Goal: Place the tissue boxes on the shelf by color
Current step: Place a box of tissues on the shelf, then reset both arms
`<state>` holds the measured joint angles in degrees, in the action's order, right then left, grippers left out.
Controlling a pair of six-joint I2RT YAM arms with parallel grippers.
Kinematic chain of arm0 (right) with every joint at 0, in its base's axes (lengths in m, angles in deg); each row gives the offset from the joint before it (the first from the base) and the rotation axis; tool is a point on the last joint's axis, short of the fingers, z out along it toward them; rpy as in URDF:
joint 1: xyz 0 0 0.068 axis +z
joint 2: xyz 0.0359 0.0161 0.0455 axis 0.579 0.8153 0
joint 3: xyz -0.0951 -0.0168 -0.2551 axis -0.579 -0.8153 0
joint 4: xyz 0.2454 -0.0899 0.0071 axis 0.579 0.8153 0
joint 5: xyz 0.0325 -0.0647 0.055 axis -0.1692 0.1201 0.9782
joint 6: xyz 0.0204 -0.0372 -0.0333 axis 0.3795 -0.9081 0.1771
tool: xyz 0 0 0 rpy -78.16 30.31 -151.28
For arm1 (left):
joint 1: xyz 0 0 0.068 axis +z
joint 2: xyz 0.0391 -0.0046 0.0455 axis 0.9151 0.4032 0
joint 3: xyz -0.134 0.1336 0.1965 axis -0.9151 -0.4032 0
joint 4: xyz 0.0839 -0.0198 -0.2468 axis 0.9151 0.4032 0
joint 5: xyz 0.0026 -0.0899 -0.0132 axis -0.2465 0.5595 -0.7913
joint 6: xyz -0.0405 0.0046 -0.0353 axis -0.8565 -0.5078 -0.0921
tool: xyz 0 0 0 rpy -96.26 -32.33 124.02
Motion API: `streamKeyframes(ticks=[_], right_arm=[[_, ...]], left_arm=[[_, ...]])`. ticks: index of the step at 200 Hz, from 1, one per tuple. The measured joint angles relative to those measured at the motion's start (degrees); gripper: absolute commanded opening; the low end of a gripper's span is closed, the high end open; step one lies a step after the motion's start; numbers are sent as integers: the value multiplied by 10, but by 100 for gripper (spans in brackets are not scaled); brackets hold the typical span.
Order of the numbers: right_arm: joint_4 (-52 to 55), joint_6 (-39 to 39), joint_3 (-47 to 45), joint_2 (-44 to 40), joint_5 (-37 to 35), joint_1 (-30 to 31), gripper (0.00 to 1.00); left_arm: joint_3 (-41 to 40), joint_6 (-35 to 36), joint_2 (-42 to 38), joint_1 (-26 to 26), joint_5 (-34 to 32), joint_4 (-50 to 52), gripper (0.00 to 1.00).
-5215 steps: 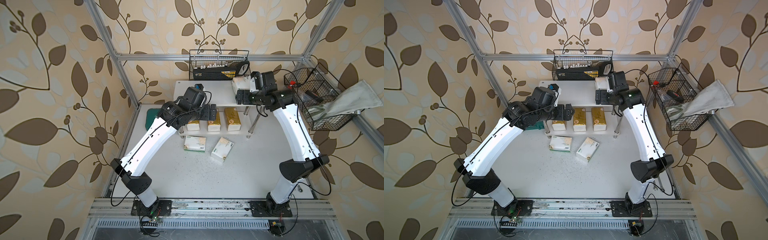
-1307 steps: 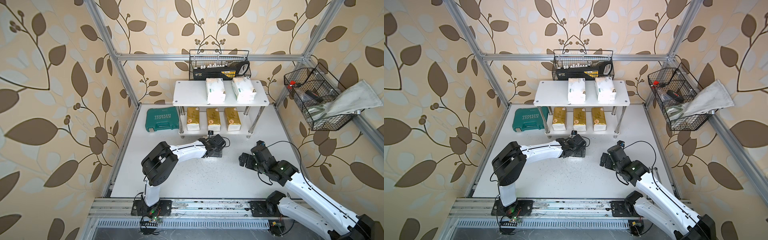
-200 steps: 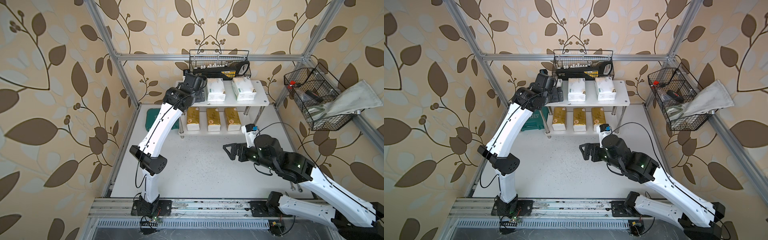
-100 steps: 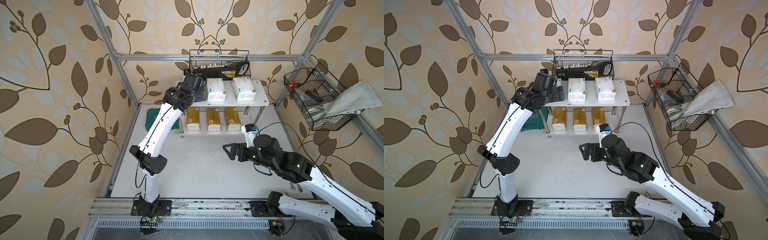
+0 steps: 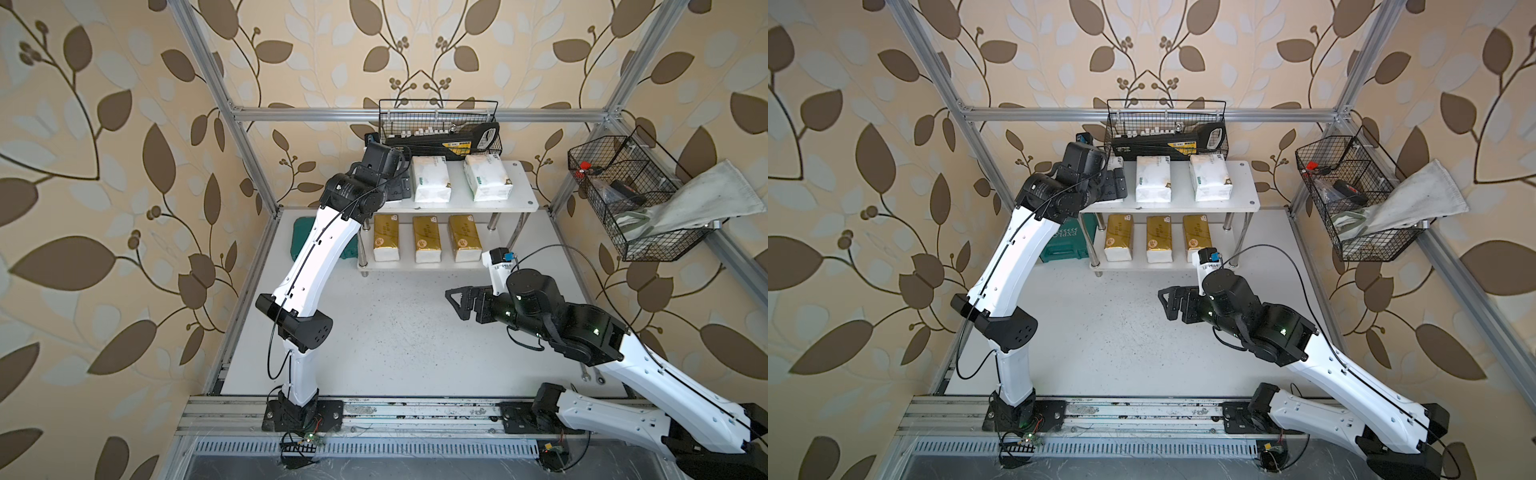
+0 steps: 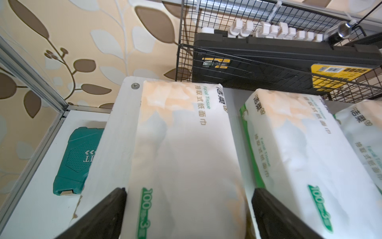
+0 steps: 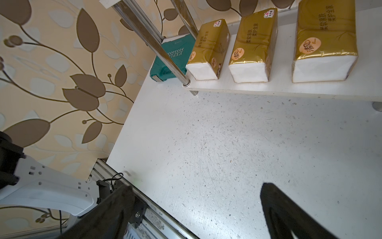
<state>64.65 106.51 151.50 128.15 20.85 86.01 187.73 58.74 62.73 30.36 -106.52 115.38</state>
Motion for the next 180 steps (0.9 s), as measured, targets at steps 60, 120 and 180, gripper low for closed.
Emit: streamKeyframes(ticks=[60, 120, 180], right_arm=[[5, -9, 0, -4, -26, 0, 99], [42, -61, 7, -28, -89, -73, 99], [52, -128, 25, -54, -110, -237, 99]], left_arm=[[-49, 17, -75, -37, -5, -10, 99], [-296, 24, -287, -51, -19, -66, 99], [-623, 55, -479, -50, -87, -180, 99]])
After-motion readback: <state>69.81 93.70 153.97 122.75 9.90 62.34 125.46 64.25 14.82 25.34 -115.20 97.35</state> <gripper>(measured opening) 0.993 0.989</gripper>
